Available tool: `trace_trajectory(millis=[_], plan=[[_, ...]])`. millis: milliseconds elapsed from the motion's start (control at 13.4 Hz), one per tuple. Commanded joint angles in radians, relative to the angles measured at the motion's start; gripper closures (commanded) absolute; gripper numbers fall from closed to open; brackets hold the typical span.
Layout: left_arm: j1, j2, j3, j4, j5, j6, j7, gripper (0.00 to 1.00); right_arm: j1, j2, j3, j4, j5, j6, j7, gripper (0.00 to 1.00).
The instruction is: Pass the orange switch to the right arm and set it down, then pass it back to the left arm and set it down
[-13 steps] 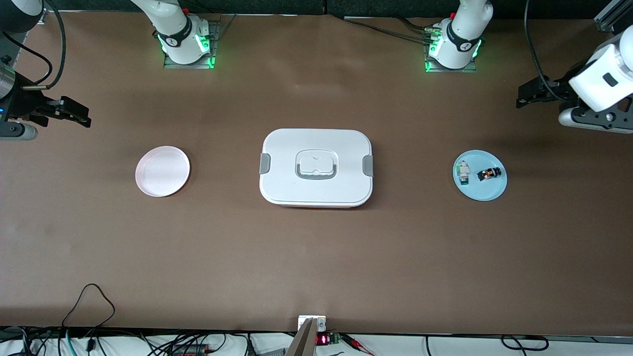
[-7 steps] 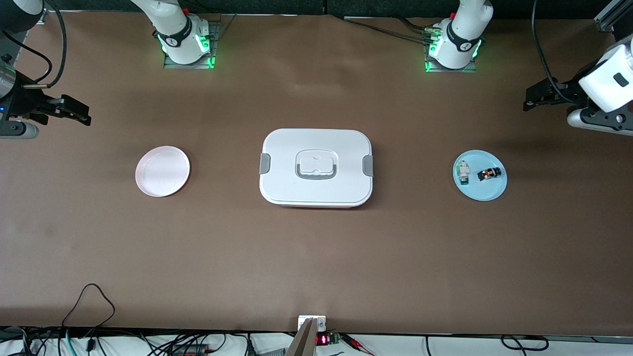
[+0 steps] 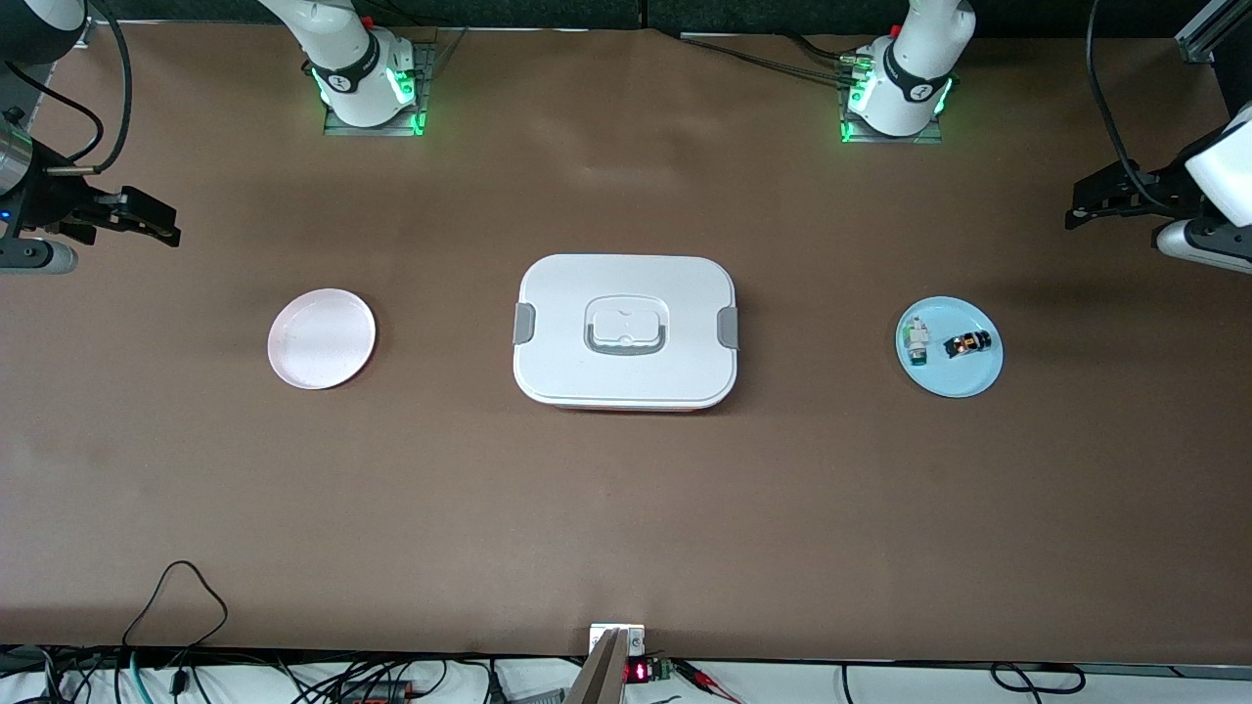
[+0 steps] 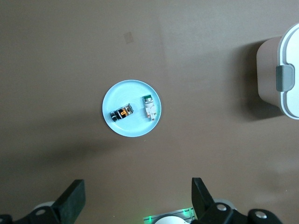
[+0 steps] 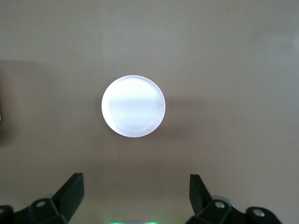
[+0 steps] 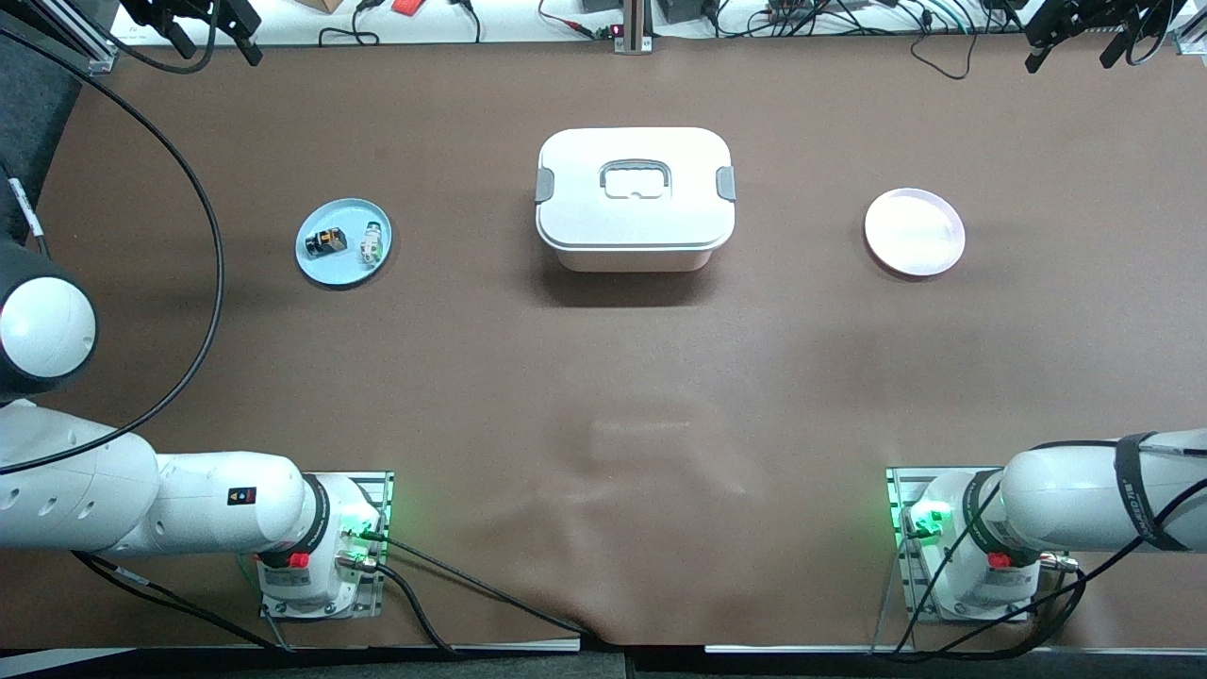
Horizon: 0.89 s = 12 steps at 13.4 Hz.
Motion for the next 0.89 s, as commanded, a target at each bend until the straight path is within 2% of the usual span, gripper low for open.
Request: trace_trajectory(millis=[0, 820], plan=[[-0.016, -0.009, 0.0, -0.001, 0.015, -0.011, -0.029, 0.0, -0.001, -0.037, 0.0, -0.035, -0.01, 0.001, 0.003, 0.0], [0.001, -0.003, -0.011, 0.014, 0.009, -0.018, -0.025, 0.0, -0.001, -0.037, 0.0, -0.031, -0.01, -0.004, 0.002, 0.0]])
